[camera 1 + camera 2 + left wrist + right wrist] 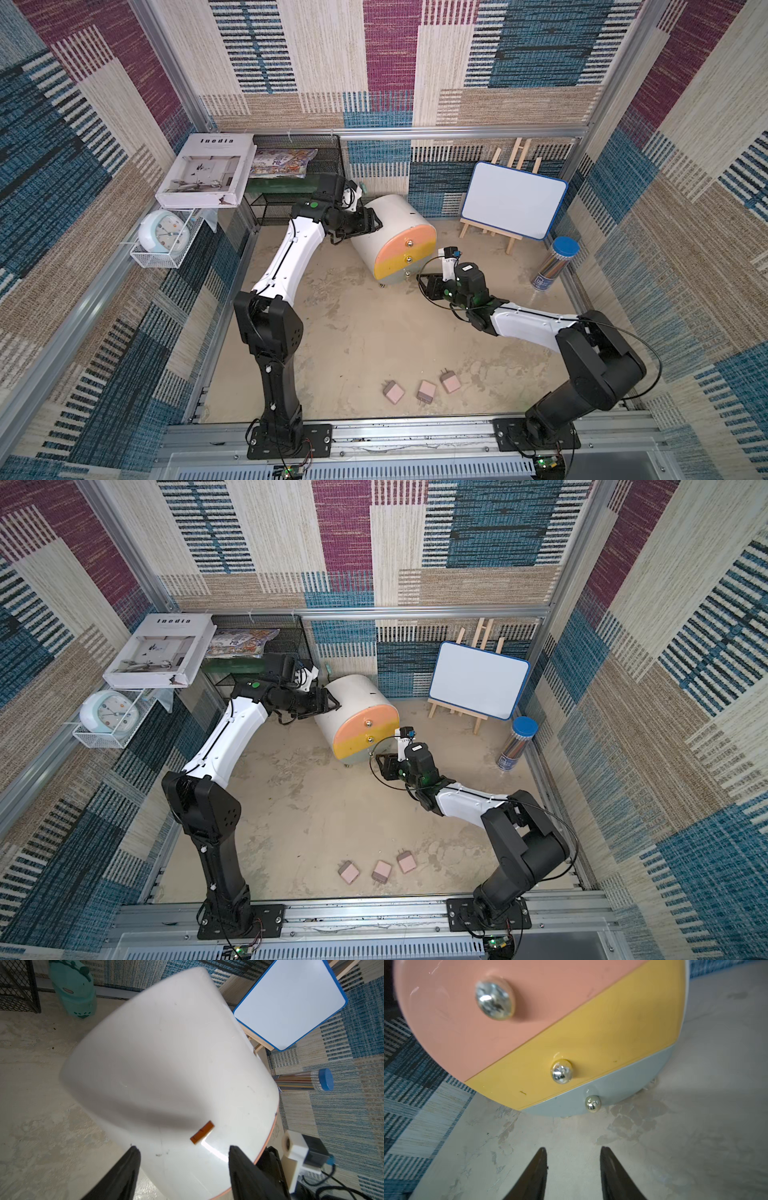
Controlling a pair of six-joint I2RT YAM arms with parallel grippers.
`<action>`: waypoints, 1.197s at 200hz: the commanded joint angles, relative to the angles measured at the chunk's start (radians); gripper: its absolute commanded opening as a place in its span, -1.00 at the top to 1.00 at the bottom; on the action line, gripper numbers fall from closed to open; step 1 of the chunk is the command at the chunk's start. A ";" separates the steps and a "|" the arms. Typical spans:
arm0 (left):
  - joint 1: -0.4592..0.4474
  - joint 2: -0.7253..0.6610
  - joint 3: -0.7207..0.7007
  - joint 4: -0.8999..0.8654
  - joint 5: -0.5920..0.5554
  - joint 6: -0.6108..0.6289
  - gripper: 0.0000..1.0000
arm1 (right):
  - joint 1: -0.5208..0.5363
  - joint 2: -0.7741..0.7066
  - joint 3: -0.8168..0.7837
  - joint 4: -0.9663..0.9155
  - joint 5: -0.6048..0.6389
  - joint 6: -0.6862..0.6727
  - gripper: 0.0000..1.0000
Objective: Place the plugs into the drawer by color
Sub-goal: Open the drawer in the storage box.
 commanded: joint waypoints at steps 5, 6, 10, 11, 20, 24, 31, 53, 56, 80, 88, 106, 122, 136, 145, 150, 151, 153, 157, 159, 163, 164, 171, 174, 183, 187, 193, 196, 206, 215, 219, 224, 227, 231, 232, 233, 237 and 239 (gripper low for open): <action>0.000 -0.001 -0.012 0.018 0.006 0.013 -0.42 | -0.023 0.048 0.006 0.130 -0.123 0.176 0.09; 0.000 -0.001 -0.012 0.017 0.005 0.013 -0.42 | -0.025 0.051 0.007 0.132 -0.125 0.180 0.09; 0.000 -0.001 -0.016 0.019 0.004 0.014 -0.42 | -0.028 0.060 0.009 0.142 -0.134 0.193 0.09; 0.000 -0.002 -0.016 0.020 0.004 0.014 -0.42 | -0.029 0.063 0.010 0.145 -0.135 0.196 0.09; 0.000 -0.002 -0.025 0.025 0.002 0.014 -0.42 | -0.036 0.087 0.015 0.168 -0.156 0.223 0.09; 0.000 -0.002 -0.028 0.027 0.003 0.013 -0.42 | -0.040 0.098 0.016 0.177 -0.163 0.235 0.09; 0.000 -0.002 -0.032 0.030 0.006 0.012 -0.42 | -0.046 0.116 0.019 0.196 -0.177 0.257 0.09; 0.000 0.001 -0.040 0.037 0.013 0.009 -0.42 | -0.065 0.171 0.021 0.261 -0.215 0.324 0.10; 0.000 0.002 -0.042 0.038 0.014 0.008 -0.42 | -0.066 0.176 0.024 0.268 -0.218 0.331 0.10; 0.000 0.003 -0.044 0.040 0.016 0.007 -0.42 | -0.083 0.235 0.039 0.312 -0.241 0.364 0.11; 0.000 0.002 -0.046 0.042 0.017 0.005 -0.42 | -0.088 0.254 0.044 0.328 -0.251 0.376 0.12; -0.001 0.002 -0.054 0.046 0.016 0.004 -0.41 | -0.096 0.291 0.062 0.355 -0.280 0.392 0.13; -0.001 0.002 -0.060 0.049 0.016 0.004 -0.41 | -0.100 0.321 0.106 0.335 -0.322 0.371 0.13; -0.001 0.002 -0.066 0.054 0.016 0.003 -0.42 | -0.102 0.344 0.132 0.322 -0.332 0.371 0.13; -0.001 0.002 -0.068 0.054 0.016 0.002 -0.42 | -0.102 0.358 0.132 0.346 -0.335 0.387 0.13; -0.001 0.002 -0.068 0.055 0.016 0.001 -0.42 | -0.104 0.367 0.131 0.364 -0.338 0.394 0.14; -0.001 0.003 -0.068 0.055 0.016 0.001 -0.42 | -0.104 0.369 0.131 0.365 -0.339 0.396 0.14; -0.001 0.003 -0.068 0.055 0.016 0.001 -0.42 | -0.104 0.372 0.132 0.371 -0.341 0.398 0.14; -0.001 0.002 -0.068 0.055 0.016 0.001 -0.42 | -0.107 0.379 0.133 0.380 -0.343 0.403 0.14; -0.001 0.002 -0.068 0.055 0.016 0.001 -0.42 | -0.106 0.383 0.134 0.383 -0.344 0.405 0.14; -0.001 0.002 -0.069 0.055 0.016 0.001 -0.42 | -0.107 0.390 0.136 0.389 -0.347 0.408 0.14; -0.001 0.002 -0.069 0.055 0.017 0.001 -0.42 | -0.108 0.391 0.136 0.390 -0.347 0.409 0.14; -0.001 0.002 -0.070 0.055 0.016 0.002 -0.42 | -0.111 0.403 0.138 0.405 -0.352 0.418 0.15; -0.001 0.002 -0.070 0.055 0.016 0.002 -0.42 | -0.112 0.407 0.138 0.412 -0.355 0.422 0.15; -0.001 0.002 -0.071 0.055 0.015 0.002 -0.42 | -0.114 0.418 0.136 0.432 -0.361 0.427 0.16; -0.001 0.002 -0.071 0.056 0.015 0.002 -0.42 | -0.116 0.421 0.136 0.436 -0.363 0.429 0.16; -0.001 0.004 -0.071 0.057 0.014 0.003 -0.42 | -0.117 0.426 0.135 0.441 -0.363 0.431 0.16; -0.001 0.004 -0.071 0.056 0.015 0.002 -0.42 | -0.117 0.429 0.135 0.443 -0.363 0.431 0.16; -0.001 0.005 -0.071 0.057 0.017 0.002 -0.41 | -0.119 0.436 0.135 0.450 -0.362 0.434 0.16; -0.001 0.006 -0.071 0.056 0.017 0.001 -0.42 | -0.121 0.443 0.134 0.460 -0.365 0.438 0.17; -0.001 0.007 -0.070 0.057 0.016 0.001 -0.42 | -0.120 0.446 0.134 0.465 -0.365 0.439 0.18; -0.001 0.007 -0.071 0.057 0.016 0.001 -0.42 | -0.120 0.451 0.133 0.472 -0.365 0.442 0.18; -0.001 0.006 -0.071 0.057 0.016 0.001 -0.42 | -0.122 0.453 0.136 0.475 -0.365 0.443 0.18; -0.001 0.008 -0.071 0.057 0.016 0.001 -0.42 | -0.122 0.456 0.137 0.479 -0.365 0.443 0.19; -0.001 0.008 -0.072 0.057 0.016 0.001 -0.42 | -0.121 0.457 0.138 0.479 -0.365 0.444 0.19; -0.001 0.007 -0.072 0.057 0.016 0.001 -0.42 | -0.122 0.458 0.138 0.480 -0.365 0.444 0.19; -0.001 0.008 -0.071 0.057 0.016 0.001 -0.42 | -0.122 0.462 0.140 0.483 -0.365 0.445 0.20; -0.001 0.008 -0.071 0.057 0.016 0.002 -0.42 | -0.122 0.463 0.139 0.484 -0.365 0.445 0.20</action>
